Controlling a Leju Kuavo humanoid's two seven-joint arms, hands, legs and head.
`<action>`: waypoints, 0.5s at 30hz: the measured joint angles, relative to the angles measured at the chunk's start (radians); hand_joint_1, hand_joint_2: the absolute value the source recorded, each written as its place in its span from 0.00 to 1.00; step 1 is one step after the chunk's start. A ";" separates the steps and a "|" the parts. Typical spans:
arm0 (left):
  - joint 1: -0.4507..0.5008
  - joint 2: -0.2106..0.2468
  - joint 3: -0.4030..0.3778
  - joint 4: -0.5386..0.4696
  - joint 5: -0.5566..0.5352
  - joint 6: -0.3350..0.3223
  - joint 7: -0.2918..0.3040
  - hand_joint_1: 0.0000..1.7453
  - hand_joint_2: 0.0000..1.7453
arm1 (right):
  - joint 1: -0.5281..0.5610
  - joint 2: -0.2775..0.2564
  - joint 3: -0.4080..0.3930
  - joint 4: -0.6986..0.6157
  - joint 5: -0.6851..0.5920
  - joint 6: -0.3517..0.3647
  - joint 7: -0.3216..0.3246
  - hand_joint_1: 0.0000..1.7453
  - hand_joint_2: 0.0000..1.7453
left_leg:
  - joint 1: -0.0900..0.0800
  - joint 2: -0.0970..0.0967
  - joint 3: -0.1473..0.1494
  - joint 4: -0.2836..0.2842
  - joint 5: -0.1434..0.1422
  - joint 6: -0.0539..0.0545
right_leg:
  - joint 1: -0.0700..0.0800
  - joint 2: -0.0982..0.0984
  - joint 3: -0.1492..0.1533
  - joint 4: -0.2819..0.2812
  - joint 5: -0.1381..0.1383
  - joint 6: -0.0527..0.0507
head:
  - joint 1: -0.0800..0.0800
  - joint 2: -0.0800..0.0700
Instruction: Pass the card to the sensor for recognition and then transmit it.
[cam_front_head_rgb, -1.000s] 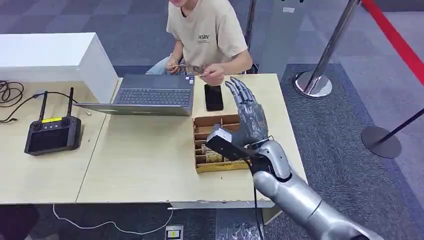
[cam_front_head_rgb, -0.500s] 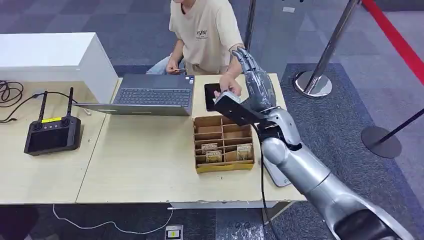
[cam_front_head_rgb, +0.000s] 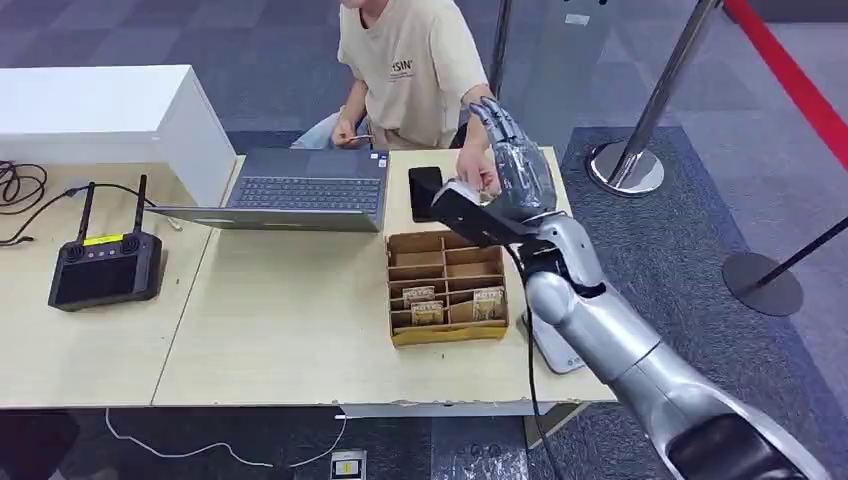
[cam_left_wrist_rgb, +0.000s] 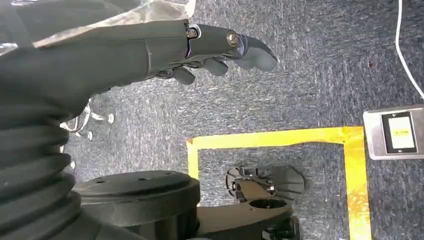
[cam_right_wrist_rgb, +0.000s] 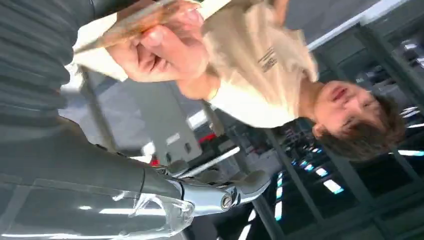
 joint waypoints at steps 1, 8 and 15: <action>-0.001 0.000 -0.001 0.000 0.000 0.000 0.000 0.00 1.00 | -0.008 -0.001 0.005 0.013 0.049 0.003 0.016 0.00 1.00 | 0.000 0.000 0.000 0.000 0.000 0.000 | 0.000 0.000 0.000 0.000 0.000 0.000 | 0.000 0.000; -0.001 -0.001 -0.009 0.000 0.000 -0.003 0.005 0.00 1.00 | -0.008 -0.009 0.028 0.054 0.141 -0.024 0.046 0.00 1.00 | 0.000 0.000 0.000 0.000 0.000 0.000 | 0.000 0.000 0.000 0.000 0.000 0.000 | 0.000 0.000; -0.002 0.000 -0.013 0.000 -0.003 -0.009 0.000 0.00 1.00 | 0.004 -0.018 0.041 0.073 0.157 -0.037 0.055 1.00 1.00 | 0.000 0.000 0.000 0.000 0.000 0.000 | 0.000 0.000 0.000 0.000 0.000 0.000 | 0.000 0.000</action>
